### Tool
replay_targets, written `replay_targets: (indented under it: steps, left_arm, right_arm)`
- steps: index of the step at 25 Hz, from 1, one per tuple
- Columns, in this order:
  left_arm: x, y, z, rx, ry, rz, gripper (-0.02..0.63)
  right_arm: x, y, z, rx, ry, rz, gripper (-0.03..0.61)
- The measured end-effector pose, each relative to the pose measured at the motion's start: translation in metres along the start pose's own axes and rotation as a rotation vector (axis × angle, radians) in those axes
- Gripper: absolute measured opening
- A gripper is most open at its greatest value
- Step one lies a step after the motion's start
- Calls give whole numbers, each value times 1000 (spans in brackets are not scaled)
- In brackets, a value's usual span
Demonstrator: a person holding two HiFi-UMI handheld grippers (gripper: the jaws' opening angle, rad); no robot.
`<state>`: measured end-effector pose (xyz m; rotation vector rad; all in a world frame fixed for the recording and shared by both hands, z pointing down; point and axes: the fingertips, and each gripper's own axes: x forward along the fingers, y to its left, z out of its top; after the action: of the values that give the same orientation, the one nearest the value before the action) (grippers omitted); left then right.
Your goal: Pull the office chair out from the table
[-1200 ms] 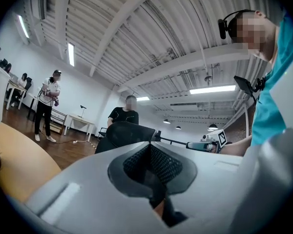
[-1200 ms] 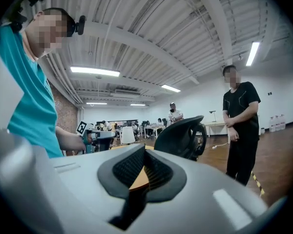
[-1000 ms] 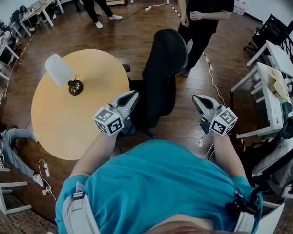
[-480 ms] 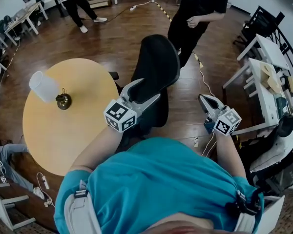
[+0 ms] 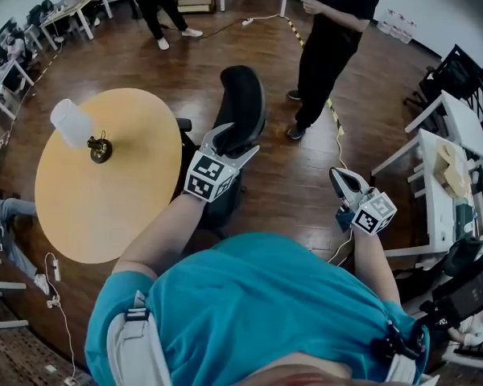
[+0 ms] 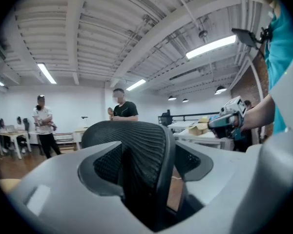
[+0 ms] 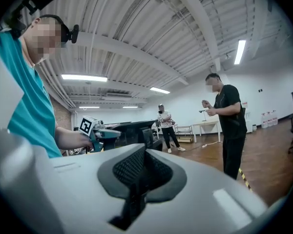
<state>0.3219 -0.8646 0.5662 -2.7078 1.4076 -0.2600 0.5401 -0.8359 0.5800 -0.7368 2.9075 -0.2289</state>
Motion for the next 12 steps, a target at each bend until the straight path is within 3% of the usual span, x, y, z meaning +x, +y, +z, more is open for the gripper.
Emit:
replay_targets:
  steps: [4, 8, 12]
  left_arm:
    - [14, 9, -16, 1, 89, 93, 242]
    - [17, 8, -31, 37, 141, 95, 193]
    - [19, 9, -35, 42, 179, 78, 189]
  right_arm:
    - [-30, -34, -2, 14, -10, -10, -3]
    - [-40, -42, -17, 29, -26, -10, -2]
    - [-39, -43, -21, 20, -16, -14, -3]
